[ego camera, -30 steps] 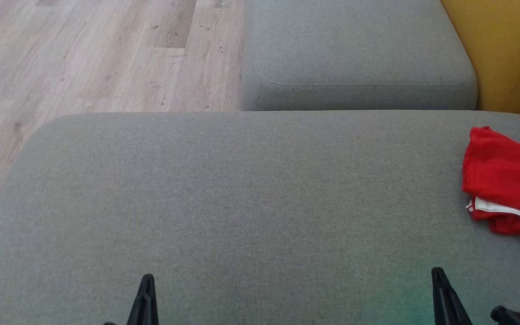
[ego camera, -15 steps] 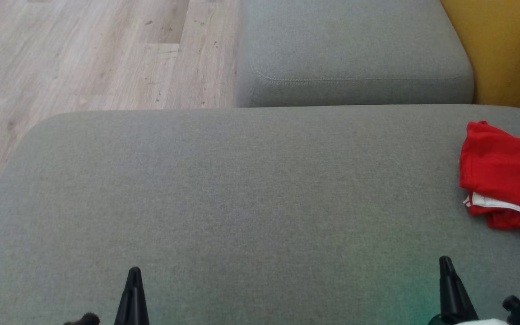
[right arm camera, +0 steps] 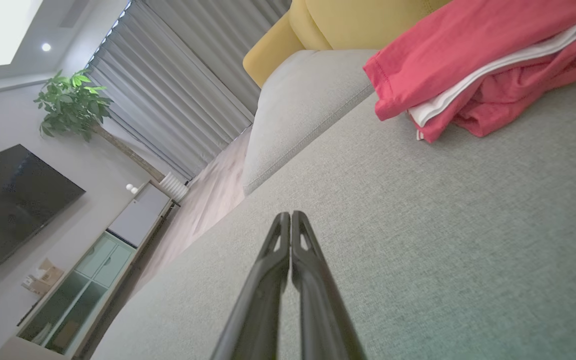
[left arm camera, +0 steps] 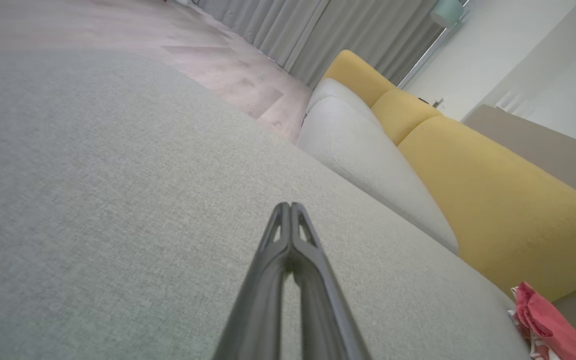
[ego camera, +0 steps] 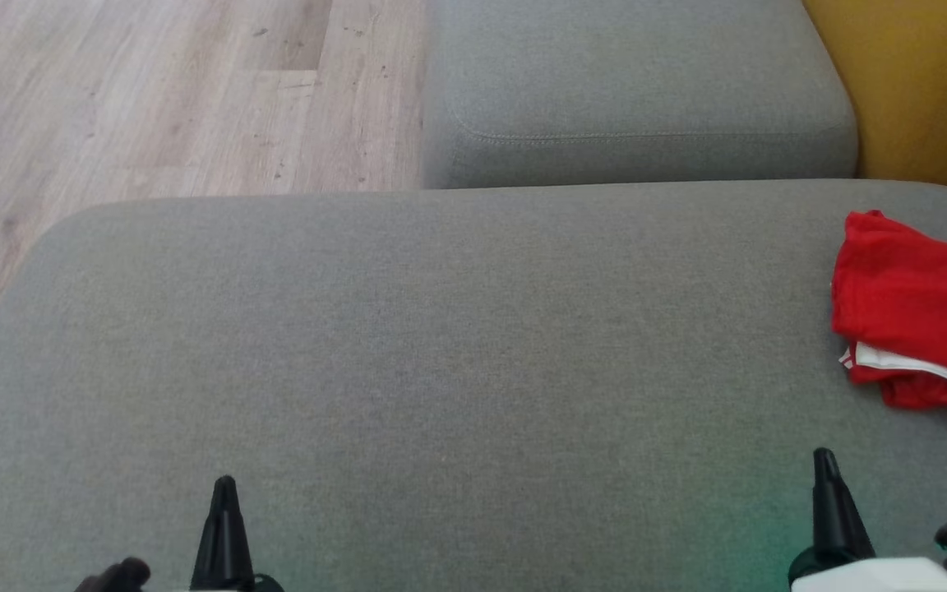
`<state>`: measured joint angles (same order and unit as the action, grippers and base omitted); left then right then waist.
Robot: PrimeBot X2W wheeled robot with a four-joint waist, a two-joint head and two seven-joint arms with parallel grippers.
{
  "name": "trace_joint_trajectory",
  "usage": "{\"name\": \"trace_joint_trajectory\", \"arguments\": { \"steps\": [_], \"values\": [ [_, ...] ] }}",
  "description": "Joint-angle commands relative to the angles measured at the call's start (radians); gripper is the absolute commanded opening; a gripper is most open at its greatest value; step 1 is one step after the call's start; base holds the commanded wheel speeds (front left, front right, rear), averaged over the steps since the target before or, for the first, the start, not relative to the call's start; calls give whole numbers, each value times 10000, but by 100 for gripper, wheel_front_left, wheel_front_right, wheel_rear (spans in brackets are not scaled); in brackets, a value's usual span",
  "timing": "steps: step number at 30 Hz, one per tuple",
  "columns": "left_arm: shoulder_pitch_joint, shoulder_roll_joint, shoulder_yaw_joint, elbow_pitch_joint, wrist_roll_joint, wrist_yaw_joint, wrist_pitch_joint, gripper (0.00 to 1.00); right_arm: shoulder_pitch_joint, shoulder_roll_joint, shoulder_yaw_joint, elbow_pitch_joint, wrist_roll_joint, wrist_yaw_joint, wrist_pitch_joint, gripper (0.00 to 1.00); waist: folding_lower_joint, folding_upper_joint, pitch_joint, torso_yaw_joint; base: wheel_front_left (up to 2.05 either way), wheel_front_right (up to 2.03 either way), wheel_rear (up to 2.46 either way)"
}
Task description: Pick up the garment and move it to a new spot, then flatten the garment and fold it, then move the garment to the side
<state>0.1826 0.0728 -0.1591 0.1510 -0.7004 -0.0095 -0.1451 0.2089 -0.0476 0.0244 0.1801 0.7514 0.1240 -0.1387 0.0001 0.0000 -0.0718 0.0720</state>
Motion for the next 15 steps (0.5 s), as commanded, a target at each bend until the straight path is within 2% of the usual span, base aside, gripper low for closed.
{"name": "trace_joint_trajectory", "arguments": {
  "steps": [1,15],
  "values": [
    [-559,103,275,-232,-346,-66,60,0,-575,-227,4,-259,348,27,93,0,-1,0,17,-17,0,0,0],
    [-988,125,620,-22,-2083,-282,440,0,-1054,-257,-162,-95,1971,35,473,0,-1,0,155,-149,0,0,0]
  ]
}}
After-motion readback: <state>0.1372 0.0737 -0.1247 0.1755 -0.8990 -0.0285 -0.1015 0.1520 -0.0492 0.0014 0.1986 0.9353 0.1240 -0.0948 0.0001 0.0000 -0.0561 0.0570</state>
